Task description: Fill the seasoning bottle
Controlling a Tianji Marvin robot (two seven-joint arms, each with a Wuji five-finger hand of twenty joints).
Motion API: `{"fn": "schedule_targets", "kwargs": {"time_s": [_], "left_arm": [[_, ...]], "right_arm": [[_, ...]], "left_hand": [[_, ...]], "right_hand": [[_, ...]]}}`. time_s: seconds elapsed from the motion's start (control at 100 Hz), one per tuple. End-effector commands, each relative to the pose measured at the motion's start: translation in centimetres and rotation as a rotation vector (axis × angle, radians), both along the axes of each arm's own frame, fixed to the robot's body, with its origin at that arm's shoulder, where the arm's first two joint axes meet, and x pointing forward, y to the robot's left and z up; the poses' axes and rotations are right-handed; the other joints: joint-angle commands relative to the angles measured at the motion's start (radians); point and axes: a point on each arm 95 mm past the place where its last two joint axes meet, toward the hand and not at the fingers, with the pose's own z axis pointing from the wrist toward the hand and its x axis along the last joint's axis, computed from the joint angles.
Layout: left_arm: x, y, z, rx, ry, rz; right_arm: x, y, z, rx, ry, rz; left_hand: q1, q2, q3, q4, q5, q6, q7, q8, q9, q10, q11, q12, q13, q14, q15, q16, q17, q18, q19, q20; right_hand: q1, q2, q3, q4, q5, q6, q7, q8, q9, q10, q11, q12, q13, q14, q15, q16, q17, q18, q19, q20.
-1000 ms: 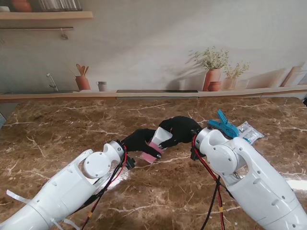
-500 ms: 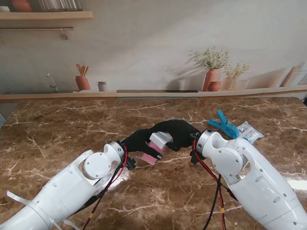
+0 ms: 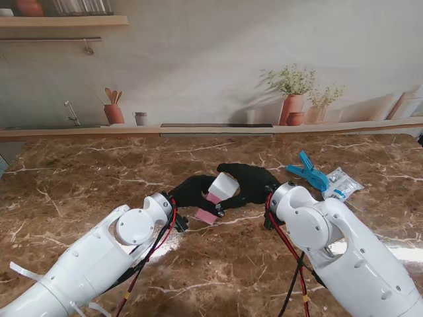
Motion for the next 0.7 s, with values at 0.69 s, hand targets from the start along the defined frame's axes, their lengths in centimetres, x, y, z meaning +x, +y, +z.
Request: {"fn": "schedule_targets", "kwargs": {"time_s": [0.69], "left_arm": [[-0.4,-0.7,0.7,-0.015,-0.026,-0.006]], "right_arm": [[-0.4,0.3,0.4,0.114,0.063,0.079]], "left_hand": [[0.121,0.428,0.295,0.004,0.117,-0.217,0.169,0.086,0.100,-0.102,0.278,0.086,0.010,-0.022,0.043,0.012,-0.019,-0.021,0.015,0.015]], "right_hand": [[0.100,0.019,-0.101,0.016,-0.093,-0.170,-0.203,-0.167,-0.181,-0.027,-0.155,-0.130,-0.261,-0.002,-0.145,-0.097,-0.123,0.049,-0.127,-0.027]]}}
